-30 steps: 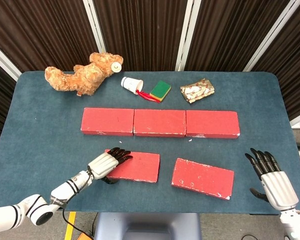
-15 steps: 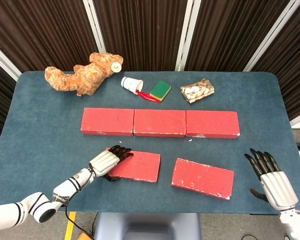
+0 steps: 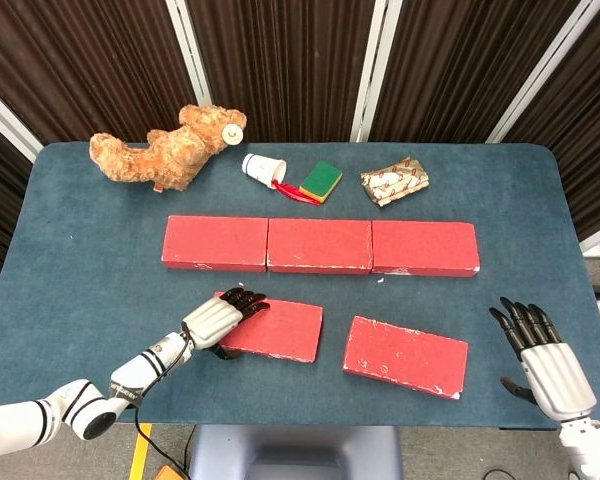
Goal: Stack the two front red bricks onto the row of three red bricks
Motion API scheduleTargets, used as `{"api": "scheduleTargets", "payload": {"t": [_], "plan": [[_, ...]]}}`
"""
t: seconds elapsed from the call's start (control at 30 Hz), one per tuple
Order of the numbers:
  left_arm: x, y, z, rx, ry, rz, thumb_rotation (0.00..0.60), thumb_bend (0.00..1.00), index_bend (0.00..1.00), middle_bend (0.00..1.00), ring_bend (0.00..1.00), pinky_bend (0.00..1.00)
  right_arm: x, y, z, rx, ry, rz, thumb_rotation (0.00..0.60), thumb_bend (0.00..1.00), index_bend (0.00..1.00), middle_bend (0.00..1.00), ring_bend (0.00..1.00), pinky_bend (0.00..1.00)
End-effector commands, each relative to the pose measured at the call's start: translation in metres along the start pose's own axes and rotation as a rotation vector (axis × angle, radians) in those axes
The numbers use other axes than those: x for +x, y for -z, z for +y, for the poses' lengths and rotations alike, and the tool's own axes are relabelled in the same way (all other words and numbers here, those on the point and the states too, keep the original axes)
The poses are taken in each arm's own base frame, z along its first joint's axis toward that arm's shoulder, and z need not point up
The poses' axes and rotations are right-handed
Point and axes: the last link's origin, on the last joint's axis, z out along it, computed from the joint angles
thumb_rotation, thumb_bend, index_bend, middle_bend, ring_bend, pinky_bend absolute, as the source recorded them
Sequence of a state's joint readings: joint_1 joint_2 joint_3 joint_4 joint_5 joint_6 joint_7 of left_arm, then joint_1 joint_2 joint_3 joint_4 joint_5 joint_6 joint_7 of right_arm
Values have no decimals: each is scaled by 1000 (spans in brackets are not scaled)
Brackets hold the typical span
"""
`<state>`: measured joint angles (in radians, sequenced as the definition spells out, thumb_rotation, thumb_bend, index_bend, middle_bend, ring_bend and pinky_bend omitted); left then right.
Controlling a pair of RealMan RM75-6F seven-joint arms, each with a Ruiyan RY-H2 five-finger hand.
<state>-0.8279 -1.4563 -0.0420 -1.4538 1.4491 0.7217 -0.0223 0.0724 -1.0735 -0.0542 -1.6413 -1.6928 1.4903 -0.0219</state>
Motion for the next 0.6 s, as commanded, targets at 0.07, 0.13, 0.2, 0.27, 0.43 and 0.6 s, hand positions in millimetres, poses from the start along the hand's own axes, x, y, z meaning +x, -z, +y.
{"api": "scheduleTargets", "payload": {"t": [0.07, 0.13, 0.2, 0.27, 0.43, 0.6], "plan": [[0, -2, 1, 0, -9, -2, 600, 249, 0, 0, 0, 72, 0, 2, -2, 9, 3, 4, 600, 65, 0, 0, 0, 0], [0, -4, 2, 3, -14, -10, 600, 249, 0, 0, 0, 72, 0, 3, -2, 12, 3, 3, 600, 64, 0, 0, 0, 0], [0, -6, 1, 11, -23, -19, 600, 250, 0, 0, 0, 73, 0, 4, -2, 13, 2, -1, 600, 65, 0, 0, 0, 0], [-1, -7, 0, 21, -30, -23, 600, 250, 0, 0, 0, 80, 1, 5, -1, 15, -3, -2, 600, 65, 0, 0, 0, 0], [-1, -11, 2, 35, -16, -27, 600, 248, 0, 0, 0, 121, 2, 7, -1, 26, -7, -7, 600, 65, 0, 0, 0, 0], [-2, -13, 4, 48, -7, -31, 600, 247, 0, 53, 53, 194, 3, 8, -1, 34, -18, -5, 600, 65, 0, 0, 0, 0]]}}
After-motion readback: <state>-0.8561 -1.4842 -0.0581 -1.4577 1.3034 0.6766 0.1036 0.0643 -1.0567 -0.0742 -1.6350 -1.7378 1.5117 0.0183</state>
